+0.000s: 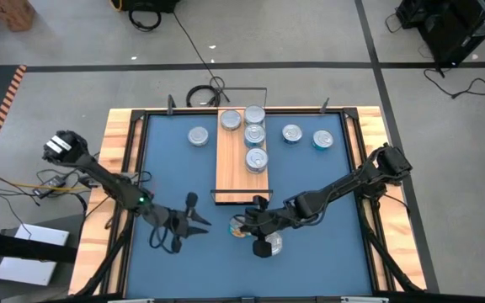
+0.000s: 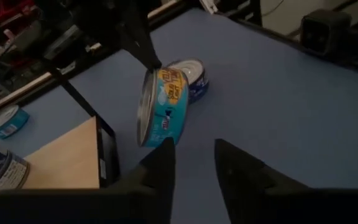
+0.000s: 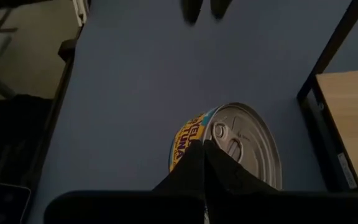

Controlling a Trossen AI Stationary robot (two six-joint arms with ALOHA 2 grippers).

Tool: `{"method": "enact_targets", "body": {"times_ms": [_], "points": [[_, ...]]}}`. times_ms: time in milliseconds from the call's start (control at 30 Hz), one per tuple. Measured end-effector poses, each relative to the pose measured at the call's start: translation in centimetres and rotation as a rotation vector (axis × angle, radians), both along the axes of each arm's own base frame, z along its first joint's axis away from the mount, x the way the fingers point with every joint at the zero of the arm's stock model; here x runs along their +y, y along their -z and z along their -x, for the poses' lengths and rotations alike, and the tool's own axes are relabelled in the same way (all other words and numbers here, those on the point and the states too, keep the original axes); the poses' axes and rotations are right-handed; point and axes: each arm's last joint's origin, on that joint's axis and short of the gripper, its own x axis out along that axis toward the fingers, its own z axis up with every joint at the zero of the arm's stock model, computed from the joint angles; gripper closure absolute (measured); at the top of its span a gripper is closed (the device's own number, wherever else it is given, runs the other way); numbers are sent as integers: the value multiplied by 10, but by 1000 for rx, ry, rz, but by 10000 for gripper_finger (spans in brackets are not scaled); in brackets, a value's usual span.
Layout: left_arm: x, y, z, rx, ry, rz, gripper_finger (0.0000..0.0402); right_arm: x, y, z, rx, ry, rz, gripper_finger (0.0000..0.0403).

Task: Stack canned seafood by type on shelf
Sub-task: Put the yellow blue tuna can on the shelf aligned with the other yellow blue tuna can

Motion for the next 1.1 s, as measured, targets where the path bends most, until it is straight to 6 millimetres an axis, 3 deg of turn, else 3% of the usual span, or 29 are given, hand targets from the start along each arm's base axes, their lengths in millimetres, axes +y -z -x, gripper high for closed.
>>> {"method": "enact_targets", "body": {"times_ms": [300,567,700,933,1100], "points": [[-11,7,-17,34,-48,-53,219,2,6,0,27,10,-4,403],[-12,6,-17,35,-48,-49,213,10,35,-6,86,-21,17,401],[-12,6,-17,40,-41,-40,213,10,41,-7,102,-9,-5,381],[-12,7,-17,46,-42,-17,213,18,18,7,114,-31,-49,309],[-12,6,-17,48,-51,8,213,30,20,32,274,-40,-10,322]]}}
